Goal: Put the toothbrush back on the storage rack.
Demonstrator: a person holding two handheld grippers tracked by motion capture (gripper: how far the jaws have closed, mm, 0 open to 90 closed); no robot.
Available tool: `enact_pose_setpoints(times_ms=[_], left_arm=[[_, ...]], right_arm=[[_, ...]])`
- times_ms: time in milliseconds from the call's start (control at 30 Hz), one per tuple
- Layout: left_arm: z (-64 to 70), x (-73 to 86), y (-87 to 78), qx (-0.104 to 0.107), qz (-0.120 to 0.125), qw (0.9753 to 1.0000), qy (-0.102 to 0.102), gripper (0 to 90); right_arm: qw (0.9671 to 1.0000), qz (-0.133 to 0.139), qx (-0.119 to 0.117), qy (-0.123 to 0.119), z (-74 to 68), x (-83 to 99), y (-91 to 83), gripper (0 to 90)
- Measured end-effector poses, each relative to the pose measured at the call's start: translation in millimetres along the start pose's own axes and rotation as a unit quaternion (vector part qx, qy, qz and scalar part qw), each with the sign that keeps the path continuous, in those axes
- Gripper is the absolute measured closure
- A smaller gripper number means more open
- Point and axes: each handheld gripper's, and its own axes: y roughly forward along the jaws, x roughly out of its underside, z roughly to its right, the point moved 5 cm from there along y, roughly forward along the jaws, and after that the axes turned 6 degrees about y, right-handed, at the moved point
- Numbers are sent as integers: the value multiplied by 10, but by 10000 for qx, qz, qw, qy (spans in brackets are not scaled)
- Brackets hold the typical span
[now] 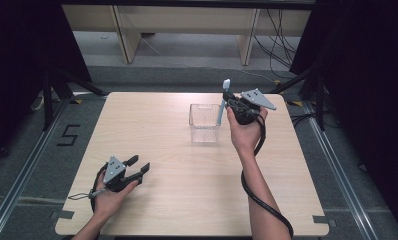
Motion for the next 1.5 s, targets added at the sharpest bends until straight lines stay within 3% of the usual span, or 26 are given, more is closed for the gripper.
enact_pose_setpoints(times_ms=[100, 133, 233, 267, 400, 433, 467, 1300, 1367, 1500], left_arm=[[0, 0, 0, -1, -10, 10000, 11, 435], [2, 0, 0, 0, -7, 10000, 9, 435], [1, 0, 0, 0, -6, 10000, 5, 435], [0, 0, 0, -1, -9, 10000, 4, 435], [3, 0, 1, 1, -15, 10000, 20, 435], [3, 0, 1, -1, -13, 10000, 17, 435], [3, 0, 1, 0, -13, 10000, 19, 435], [10, -1, 9, 33, 49, 10000, 14, 434], [9, -1, 5, 20, 18, 10000, 15, 435], [9, 0, -1, 12, -6, 10000, 20, 435]], right_arm=[[9999, 15, -8, -105, 7, 10, 11, 862], [10000, -7, -15, 22, -10, 28, 14, 862], [10000, -39, 7, 8, -4, 42, 19, 862], [9999, -33, 3, -112, 9, 44, 21, 862], [10000, -54, -36, -76, 9, 78, 36, 862], [9999, -120, -10, 25, 0, 94, 27, 862], [9999, -123, -4, -59, 14, 107, 29, 861], [9996, -286, 47, -18, 61, 302, 28, 862], [9994, -322, 66, 70, 56, 328, 19, 862], [9994, -336, 57, 0, 75, 356, 26, 861]])
